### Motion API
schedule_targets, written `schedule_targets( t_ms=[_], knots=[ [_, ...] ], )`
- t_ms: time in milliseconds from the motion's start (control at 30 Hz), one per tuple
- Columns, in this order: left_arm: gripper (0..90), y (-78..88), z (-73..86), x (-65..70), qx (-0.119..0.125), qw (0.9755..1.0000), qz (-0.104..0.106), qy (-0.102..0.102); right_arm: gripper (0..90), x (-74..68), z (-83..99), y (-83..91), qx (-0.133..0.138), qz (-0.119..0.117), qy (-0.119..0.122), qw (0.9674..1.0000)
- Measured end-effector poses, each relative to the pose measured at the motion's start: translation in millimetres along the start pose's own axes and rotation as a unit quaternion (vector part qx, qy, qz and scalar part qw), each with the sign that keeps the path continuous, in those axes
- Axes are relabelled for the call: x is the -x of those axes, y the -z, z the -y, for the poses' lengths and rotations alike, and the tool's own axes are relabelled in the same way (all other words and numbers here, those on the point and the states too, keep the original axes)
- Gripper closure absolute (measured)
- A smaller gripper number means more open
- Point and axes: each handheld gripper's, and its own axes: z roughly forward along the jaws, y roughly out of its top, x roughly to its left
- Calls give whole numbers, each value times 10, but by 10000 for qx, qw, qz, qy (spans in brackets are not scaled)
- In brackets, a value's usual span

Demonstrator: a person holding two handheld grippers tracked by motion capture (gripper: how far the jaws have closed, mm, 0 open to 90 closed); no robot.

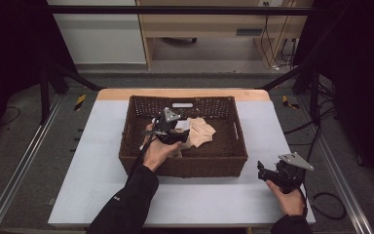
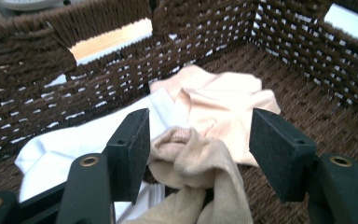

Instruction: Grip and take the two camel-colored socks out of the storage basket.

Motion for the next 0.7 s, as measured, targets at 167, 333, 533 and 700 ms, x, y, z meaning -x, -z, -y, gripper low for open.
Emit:
schedule_targets(
  t_ms=[167,333,533,700],
  knots=[
    [448,-63,51,22,-274,9995,4,-152,44,-1,1,-2,9,2,22,10000],
    [591,-86,62,34,-434,9988,163,-176,44,-2,1,4,7,21,11,10000],
    [805,-96,64,44,-546,9983,109,-172,46,-6,2,-3,-8,13,44,10000],
    [854,-18,33,19,-146,9997,163,-130,46,4,0,13,32,24,20,10000]
  ],
)
